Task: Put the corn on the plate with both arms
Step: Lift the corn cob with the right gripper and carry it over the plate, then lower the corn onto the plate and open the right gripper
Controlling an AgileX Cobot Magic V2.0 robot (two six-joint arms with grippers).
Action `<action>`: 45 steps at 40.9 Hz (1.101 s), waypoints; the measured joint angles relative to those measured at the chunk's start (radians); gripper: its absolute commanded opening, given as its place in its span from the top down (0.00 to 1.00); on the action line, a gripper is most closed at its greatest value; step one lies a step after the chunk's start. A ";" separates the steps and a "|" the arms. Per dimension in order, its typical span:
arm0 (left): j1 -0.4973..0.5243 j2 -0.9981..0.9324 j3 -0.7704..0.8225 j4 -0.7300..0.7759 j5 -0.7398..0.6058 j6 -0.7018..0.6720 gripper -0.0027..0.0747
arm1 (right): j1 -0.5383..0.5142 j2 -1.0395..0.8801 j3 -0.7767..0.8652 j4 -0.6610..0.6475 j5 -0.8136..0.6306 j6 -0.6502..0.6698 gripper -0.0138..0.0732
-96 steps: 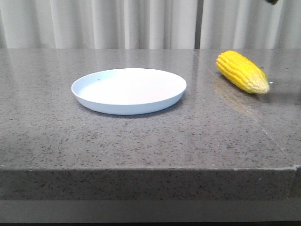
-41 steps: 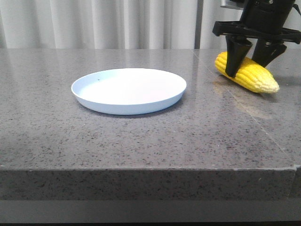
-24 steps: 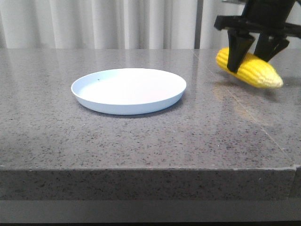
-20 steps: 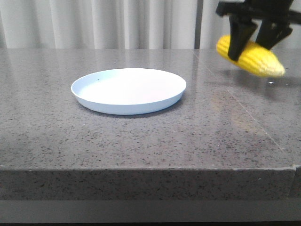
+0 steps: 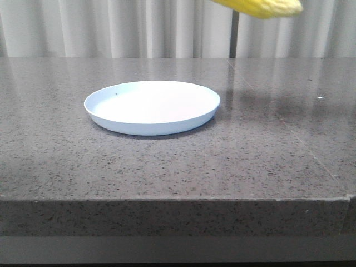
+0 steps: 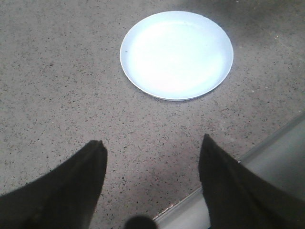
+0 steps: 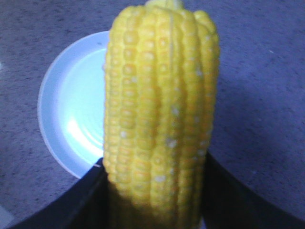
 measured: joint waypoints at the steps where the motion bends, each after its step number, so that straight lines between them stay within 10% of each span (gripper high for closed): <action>1: 0.000 0.000 0.000 0.000 0.000 0.000 0.42 | 0.016 0.005 -0.016 0.000 0.009 -0.002 0.60; 26: 0.000 0.000 0.000 0.000 0.000 0.000 0.42 | 0.141 0.292 -0.084 -0.010 -0.120 0.064 0.59; 39: 0.000 0.000 0.000 0.000 0.000 0.000 0.42 | 0.141 0.354 -0.084 -0.016 -0.176 0.075 0.17; 45: 0.000 0.000 0.000 0.000 0.000 0.000 0.42 | 0.141 0.354 -0.084 -0.018 -0.178 0.075 0.15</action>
